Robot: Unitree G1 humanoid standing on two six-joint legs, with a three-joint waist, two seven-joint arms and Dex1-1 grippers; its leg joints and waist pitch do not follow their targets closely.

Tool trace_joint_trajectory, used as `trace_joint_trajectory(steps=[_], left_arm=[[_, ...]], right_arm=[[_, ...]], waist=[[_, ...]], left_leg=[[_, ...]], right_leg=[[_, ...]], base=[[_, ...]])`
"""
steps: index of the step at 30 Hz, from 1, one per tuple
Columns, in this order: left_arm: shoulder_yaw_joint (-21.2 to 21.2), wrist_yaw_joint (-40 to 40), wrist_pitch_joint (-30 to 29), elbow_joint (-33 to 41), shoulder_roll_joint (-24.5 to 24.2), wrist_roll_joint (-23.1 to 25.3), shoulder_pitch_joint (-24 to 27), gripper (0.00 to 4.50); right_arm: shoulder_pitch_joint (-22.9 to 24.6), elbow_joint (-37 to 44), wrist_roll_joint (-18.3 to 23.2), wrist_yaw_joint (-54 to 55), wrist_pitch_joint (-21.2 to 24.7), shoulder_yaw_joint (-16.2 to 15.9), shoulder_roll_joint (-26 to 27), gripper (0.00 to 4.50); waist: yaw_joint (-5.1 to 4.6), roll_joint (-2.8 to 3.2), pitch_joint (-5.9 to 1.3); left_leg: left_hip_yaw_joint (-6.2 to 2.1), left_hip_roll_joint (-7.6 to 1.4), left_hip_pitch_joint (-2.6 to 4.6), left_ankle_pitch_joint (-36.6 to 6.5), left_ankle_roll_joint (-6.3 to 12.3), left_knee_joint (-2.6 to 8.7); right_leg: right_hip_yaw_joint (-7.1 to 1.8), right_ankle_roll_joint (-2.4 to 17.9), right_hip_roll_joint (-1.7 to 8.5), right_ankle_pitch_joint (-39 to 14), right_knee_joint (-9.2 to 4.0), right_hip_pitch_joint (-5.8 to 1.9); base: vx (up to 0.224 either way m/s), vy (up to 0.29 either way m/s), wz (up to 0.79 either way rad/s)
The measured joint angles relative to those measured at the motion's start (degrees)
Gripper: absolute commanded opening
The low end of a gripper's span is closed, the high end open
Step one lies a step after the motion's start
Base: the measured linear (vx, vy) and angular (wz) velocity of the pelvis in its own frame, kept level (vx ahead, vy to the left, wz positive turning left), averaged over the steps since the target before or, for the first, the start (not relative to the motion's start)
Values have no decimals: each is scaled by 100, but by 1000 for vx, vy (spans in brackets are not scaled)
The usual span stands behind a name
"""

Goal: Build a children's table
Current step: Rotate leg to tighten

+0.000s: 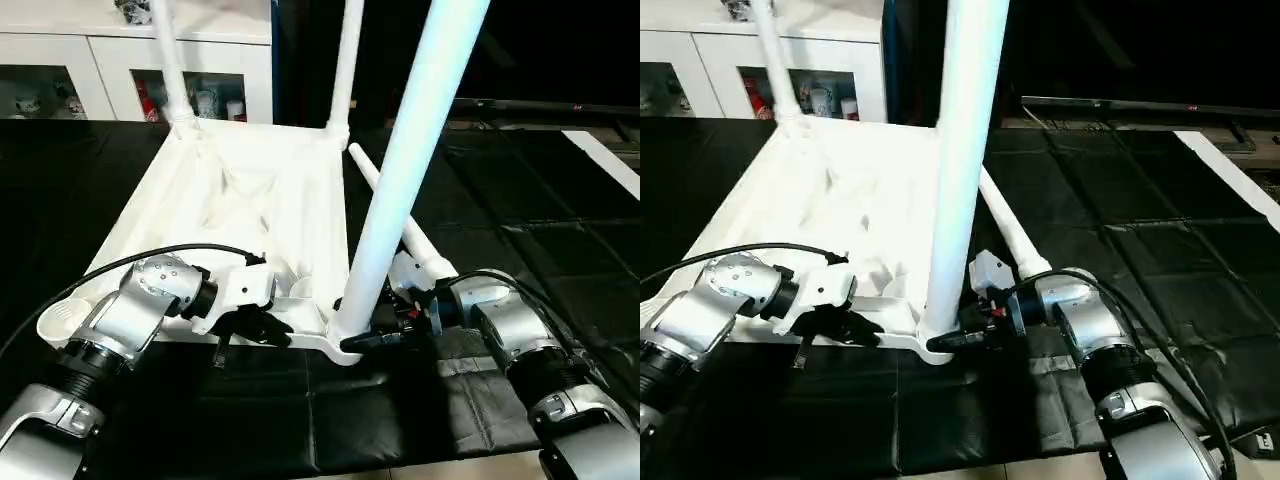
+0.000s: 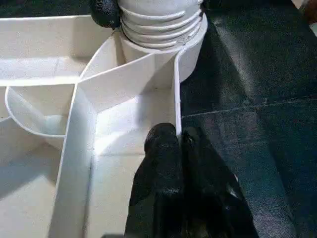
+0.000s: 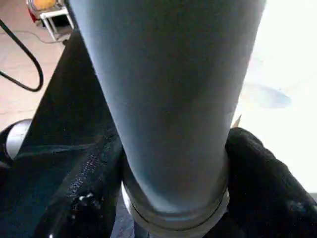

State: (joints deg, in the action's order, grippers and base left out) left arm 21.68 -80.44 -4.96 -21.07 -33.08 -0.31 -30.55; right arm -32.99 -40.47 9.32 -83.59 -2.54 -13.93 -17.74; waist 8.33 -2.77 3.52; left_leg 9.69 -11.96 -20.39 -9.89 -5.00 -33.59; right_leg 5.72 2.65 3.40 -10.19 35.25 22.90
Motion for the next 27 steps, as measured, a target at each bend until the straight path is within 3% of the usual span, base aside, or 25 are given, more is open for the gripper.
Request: trace_joint_trajectory(steps=[6,11,17,21,24,27], left_arm=[[-273,717,-914,36,381,-35,25,0],[-626,2009,-1967,454,949,89,233,0],[-986,3337,-2987,1039,1745,378,492,0],[-991,3682,-3289,1201,1926,450,499,0],[-948,3760,-3351,1255,1917,452,497,0],[-912,3781,-3412,1321,1895,476,497,0]], right_arm=[[206,175,26,908,500,382,213,266],[220,101,-16,2790,934,986,809,266],[-25,-202,-46,4642,990,1366,1516,265],[-179,-305,-153,5283,1013,1373,1735,265],[-218,-290,-215,5393,1097,1429,1803,337],[-217,-280,-216,5469,1087,1475,1894,356]], waist=[[-30,4,-2],[-330,0,-4],[-518,-6,-6],[-543,-6,-6],[-512,-6,-6],[-507,-5,-6]], left_leg=[[1,0,10,0,-1,-9],[-7,2,31,2,-6,-3],[-9,0,38,1,-8,8],[-8,2,34,-2,-8,8],[-9,2,35,-2,-8,9],[-9,2,35,-2,-8,9]], right_leg=[[-3,6,1,4,7,-6],[0,-22,0,-9,8,-7],[6,-21,-3,-6,6,9],[4,-21,-3,-6,-4,10],[4,-20,-3,-5,-3,12],[4,-20,-3,-3,-4,13]], base=[[0,0,0],[0,0,0],[0,0,0],[0,0,0],[0,0,0],[0,0,0]])
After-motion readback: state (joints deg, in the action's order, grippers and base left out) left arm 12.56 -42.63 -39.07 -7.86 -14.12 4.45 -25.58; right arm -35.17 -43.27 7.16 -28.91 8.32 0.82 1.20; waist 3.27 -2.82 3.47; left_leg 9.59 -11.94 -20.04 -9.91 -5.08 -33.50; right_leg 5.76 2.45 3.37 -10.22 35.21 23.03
